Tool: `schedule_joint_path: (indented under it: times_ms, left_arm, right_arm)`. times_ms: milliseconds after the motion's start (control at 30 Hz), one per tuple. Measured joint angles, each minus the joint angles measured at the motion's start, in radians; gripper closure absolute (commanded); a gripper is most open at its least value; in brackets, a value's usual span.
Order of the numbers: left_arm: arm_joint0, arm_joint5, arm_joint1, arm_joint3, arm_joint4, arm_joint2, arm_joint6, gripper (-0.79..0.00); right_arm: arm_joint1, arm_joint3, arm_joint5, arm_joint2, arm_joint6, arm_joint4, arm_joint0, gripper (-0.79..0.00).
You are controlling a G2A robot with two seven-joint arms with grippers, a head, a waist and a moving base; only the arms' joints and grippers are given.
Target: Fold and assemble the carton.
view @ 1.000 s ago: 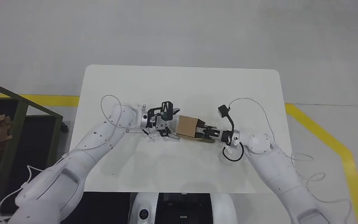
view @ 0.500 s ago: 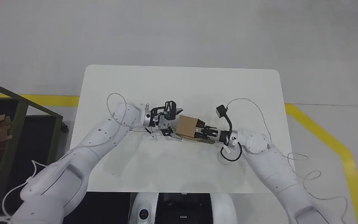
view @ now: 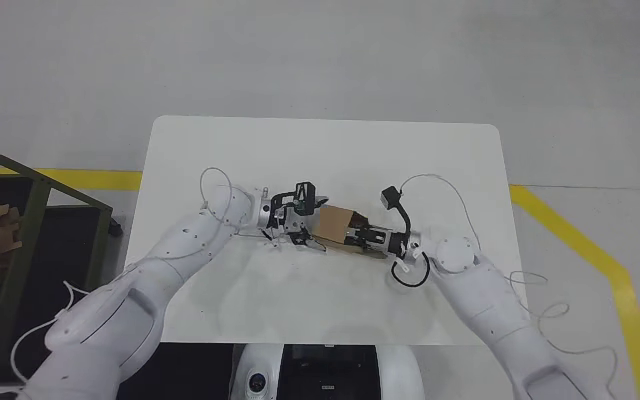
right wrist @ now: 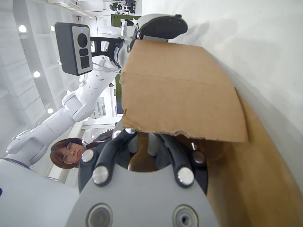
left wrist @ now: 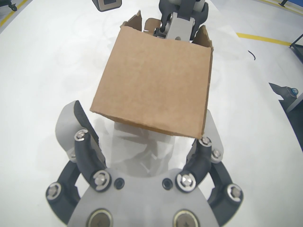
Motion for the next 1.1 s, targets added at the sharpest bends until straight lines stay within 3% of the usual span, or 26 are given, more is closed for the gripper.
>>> schedule_joint_path:
  times_ms: [500, 1100]
  left_arm:
    - [-0.036, -0.007, -0.028, 0.035, 0.025, 0.036, 0.055, -0.785]
    - [-0.057, -0.016, -0.04, 0.033, 0.053, 0.058, 0.094, -0.785]
  right_arm:
    - [-0.021, 0.032, -0.023, -0.023, -0.012, 0.022, 0.035, 0.0]
    - [-0.034, 0.022, -0.002, -0.04, -0.066, -0.034, 0.05, 0.0]
